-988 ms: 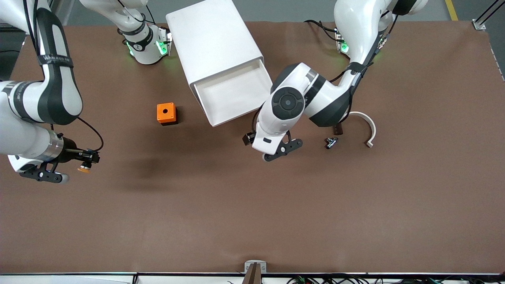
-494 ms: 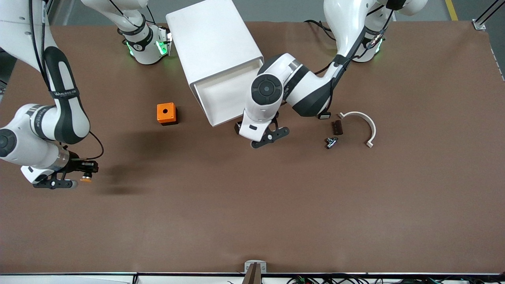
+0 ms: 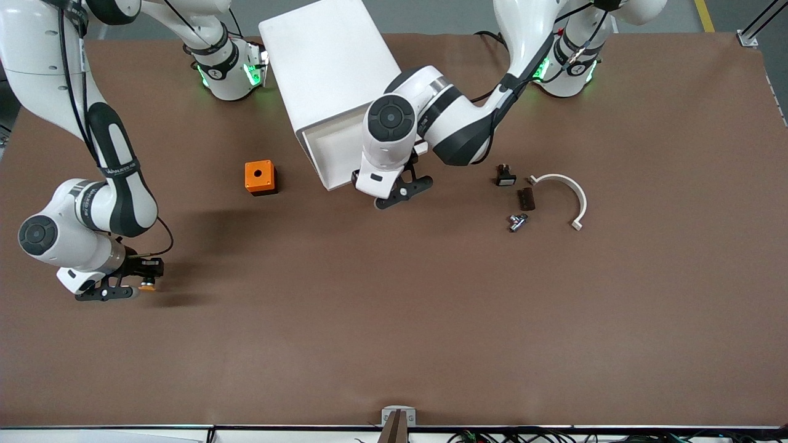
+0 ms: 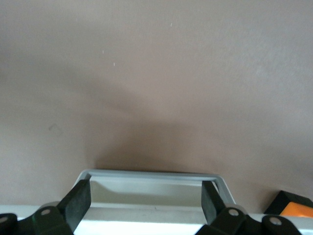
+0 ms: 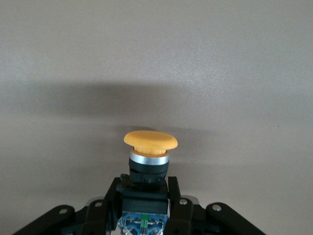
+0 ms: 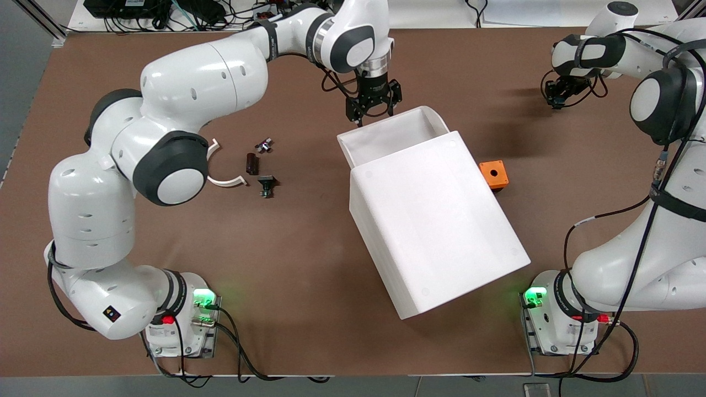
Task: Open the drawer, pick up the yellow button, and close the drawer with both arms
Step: 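Lower the orange button onto the table with the right gripper and release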
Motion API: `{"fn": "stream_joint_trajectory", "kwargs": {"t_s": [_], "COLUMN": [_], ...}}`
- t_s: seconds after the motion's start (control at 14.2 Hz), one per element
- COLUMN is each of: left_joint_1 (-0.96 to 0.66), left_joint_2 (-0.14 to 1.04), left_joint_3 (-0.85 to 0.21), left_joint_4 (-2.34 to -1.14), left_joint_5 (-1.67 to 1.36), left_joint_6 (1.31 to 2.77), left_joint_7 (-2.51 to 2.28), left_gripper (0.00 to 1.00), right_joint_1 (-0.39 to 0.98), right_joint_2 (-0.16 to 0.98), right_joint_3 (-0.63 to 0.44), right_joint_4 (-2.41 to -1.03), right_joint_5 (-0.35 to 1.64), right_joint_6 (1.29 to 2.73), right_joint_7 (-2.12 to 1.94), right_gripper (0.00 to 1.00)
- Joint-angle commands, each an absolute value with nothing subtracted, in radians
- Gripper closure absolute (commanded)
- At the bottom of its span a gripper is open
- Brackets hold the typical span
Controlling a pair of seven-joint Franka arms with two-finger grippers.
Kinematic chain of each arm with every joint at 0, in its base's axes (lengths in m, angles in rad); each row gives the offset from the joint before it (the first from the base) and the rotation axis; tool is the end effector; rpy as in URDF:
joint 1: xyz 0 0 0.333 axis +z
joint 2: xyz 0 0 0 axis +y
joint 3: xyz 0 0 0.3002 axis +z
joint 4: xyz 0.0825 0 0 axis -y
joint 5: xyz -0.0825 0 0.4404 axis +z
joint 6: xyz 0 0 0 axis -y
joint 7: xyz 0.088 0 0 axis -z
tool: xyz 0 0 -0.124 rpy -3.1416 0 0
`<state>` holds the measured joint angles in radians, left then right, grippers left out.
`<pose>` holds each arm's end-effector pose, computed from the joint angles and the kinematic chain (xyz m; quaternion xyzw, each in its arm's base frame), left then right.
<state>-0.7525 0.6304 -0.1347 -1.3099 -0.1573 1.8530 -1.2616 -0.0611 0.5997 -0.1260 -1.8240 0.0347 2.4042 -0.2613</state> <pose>0.4838 -0.5882 0.3192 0.9679 0.2200 -0.1201 0.0186 0.6643 -0.1245 0.1341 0.9991 0.0348 -0.0123 0.0218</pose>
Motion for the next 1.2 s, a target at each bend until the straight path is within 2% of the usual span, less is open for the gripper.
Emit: {"fn": "stream_joint_trajectory", "kwargs": {"t_s": [0.0,0.07,0.14,0.21,0.64,0.92,1.13], "left_joint_1": [-0.753,-0.753,-0.753,-0.753,-0.761,-0.772,-0.776], "left_joint_2": [0.604,0.606,0.606,0.609,0.614,0.615,0.615], "left_joint_3": [-0.169,-0.179,-0.192,-0.199,-0.229,-0.233,-0.233], "left_joint_4": [-1.345,-1.345,-1.347,-1.347,-1.354,-1.376,-1.391], "left_joint_5": [-0.163,-0.175,-0.19,-0.204,-0.313,-0.377,-0.402], "left_joint_6": [1.865,1.864,1.862,1.862,1.862,1.862,1.862], "left_joint_7": [-1.316,-1.33,-1.347,-1.365,-1.425,-1.427,-1.425], "left_gripper": [0.0,0.01,0.01,0.01,0.01,0.0,0.0], "right_joint_1": [-0.098,-0.095,-0.095,-0.094,-0.077,-0.037,0.009], "right_joint_2": [0.617,0.617,0.617,0.617,0.582,0.471,0.382], "right_joint_3": [-0.103,-0.103,-0.103,-0.103,-0.098,-0.098,-0.098], "right_joint_4": [-1.815,-1.813,-1.813,-1.813,-1.804,-1.787,-1.746], "right_joint_5": [0.031,0.031,0.034,0.035,0.035,0.035,0.028], "right_joint_6": [2.421,2.418,2.419,2.418,2.386,2.214,2.029], "right_joint_7": [-0.276,-0.275,-0.273,-0.272,-0.261,-0.188,-0.051], "right_gripper": [0.92,0.55,0.06,0.0,0.0,0.0,0.0]}}
